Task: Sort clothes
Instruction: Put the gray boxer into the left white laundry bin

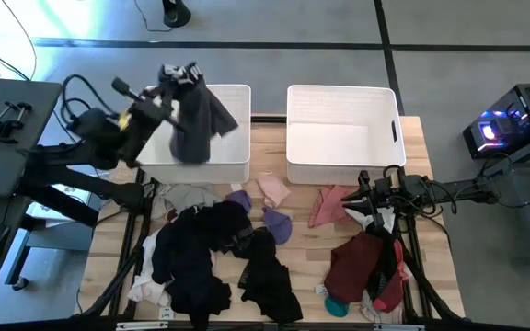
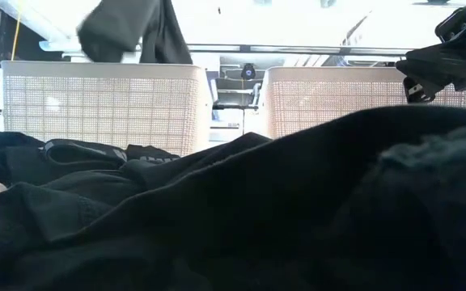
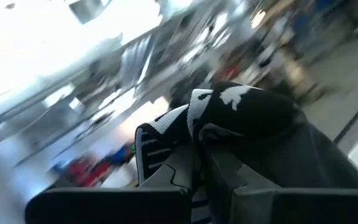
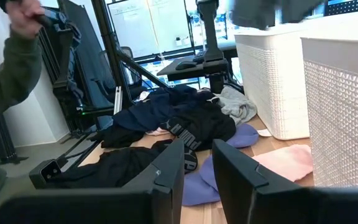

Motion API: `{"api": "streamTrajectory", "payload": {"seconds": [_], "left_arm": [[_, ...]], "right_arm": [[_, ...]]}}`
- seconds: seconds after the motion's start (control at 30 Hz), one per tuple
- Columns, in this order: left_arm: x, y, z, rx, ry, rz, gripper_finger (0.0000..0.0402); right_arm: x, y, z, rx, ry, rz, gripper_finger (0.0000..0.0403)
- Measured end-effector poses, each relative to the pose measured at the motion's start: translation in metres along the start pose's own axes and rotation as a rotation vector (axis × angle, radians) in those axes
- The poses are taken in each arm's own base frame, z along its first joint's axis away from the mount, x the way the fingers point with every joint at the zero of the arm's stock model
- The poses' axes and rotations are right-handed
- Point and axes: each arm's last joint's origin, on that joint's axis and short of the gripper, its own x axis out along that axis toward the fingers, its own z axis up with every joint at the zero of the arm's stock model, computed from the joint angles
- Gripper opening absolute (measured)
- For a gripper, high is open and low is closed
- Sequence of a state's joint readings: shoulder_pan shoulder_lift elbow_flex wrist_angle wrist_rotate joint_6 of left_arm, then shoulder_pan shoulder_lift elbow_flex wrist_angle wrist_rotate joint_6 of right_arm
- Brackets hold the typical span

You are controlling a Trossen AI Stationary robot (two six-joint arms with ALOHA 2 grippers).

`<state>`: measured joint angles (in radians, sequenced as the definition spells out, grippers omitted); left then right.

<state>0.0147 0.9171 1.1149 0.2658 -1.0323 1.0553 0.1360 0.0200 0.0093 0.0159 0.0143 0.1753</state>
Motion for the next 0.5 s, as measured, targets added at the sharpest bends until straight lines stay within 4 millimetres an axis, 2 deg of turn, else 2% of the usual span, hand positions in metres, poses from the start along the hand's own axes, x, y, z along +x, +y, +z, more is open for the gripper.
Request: {"api": "streamTrajectory", "payload": {"seconds": [0.2, 0.37, 0.5], "left_arm": [[0.025, -0.007, -0.035, 0.055, 0.195, -0.001, 0.0009], [0.04, -0.015, -0.065, 0.002, 0.335, -0.08, 0.0009], [0.044, -0.021, -0.08, -0.053, 0.418, -0.15, 0.0009]], "right_arm": [[0.0, 0.0, 0.0, 0.0, 0.0, 0.0, 0.0073], [0.0, 0.0, 0.0, 0.0, 0.0, 0.0, 0.0073], [0.0, 0.0, 0.0, 0.0, 0.0, 0.0, 0.0073]]}}
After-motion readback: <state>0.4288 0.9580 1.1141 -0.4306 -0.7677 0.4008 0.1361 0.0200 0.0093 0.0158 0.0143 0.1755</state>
